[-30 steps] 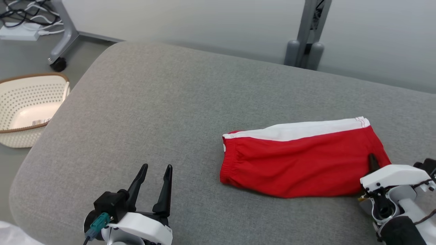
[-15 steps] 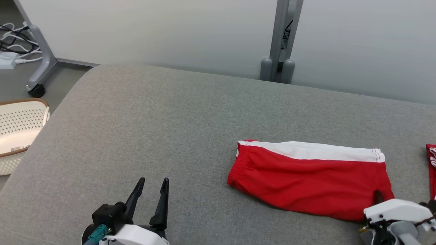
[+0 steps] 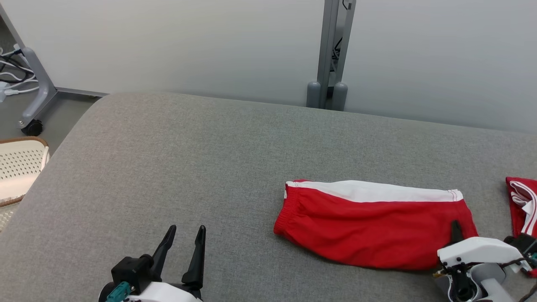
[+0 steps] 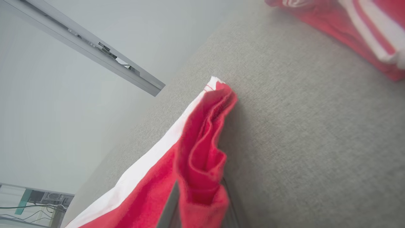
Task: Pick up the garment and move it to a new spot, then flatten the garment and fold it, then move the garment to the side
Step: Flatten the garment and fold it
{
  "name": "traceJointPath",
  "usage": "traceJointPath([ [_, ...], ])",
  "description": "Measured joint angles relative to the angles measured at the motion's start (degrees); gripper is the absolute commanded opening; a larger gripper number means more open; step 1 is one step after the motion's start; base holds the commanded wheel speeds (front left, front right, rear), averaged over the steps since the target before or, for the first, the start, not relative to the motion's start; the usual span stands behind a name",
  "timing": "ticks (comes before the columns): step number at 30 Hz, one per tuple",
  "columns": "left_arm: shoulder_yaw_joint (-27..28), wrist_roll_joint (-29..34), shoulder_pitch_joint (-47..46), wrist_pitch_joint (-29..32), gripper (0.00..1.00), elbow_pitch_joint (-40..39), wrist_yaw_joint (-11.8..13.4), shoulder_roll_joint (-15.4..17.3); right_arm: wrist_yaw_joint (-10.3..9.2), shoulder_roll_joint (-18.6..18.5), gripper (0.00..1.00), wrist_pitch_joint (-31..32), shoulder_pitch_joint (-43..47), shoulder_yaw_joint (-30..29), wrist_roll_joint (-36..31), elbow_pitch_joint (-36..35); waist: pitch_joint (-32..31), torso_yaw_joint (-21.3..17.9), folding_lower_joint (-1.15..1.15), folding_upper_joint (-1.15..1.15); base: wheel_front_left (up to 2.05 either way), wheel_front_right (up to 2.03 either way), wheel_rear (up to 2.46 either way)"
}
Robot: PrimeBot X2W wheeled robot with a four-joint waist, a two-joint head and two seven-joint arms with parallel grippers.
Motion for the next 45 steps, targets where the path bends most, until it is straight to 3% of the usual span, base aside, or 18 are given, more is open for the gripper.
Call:
traceJointPath([
  [9, 0.56, -4.87, 0.02, 0.0, 1.0, 1.68, -0.02, 0.01, -0.01, 2.16, 0.0, 0.8, 1.16, 6.99, 0.34, -10.62, -0.38, 2.3, 0.0, 0.0, 0.0, 0.0, 0.0],
  [17, 0.63, -5.15, -0.32, 0.0, 1.0, 2.43, -0.03, 0.01, -0.01, 2.35, 0.0, 2.04, 3.82, 19.27, 7.06, -19.54, -0.64, 5.0, 0.0, 0.0, 0.0, 0.0, 0.0],
  [30, -0.11, -4.57, -0.55, 0.0, 1.0, 3.19, -0.55, -0.03, -0.02, 2.34, 0.0, 0.79, 1.53, 32.54, 16.55, -18.89, -0.38, 10.26, 0.0, 0.0, 0.0, 0.0, 0.0],
  [38, -0.78, -4.9, -0.79, 0.0, 1.0, 3.16, -0.55, 0.03, -0.02, 2.34, 0.0, 0.16, -0.95, 38.46, 18.33, -12.85, 1.29, 14.0, 0.0, 0.0, 0.0, 0.0, 0.0],
  [39, -1.01, -5.17, -0.8, 0.0, 1.0, 3.15, -0.54, 0.0, -0.02, 2.34, 1.0, 0.09, -1.04, 39.06, 18.44, -12.3, 1.48, 14.33, 0.0, 0.0, 0.0, 0.0, 0.0],
  [45, -1.64, -5.71, -0.8, 0.0, 1.0, 2.91, -0.2, 0.03, -0.01, 2.45, 1.0, 0.02, -2.22, 42.79, 19.79, -10.49, 2.39, 15.62, 0.0, 0.0, 0.0, 0.0, 0.0],
])
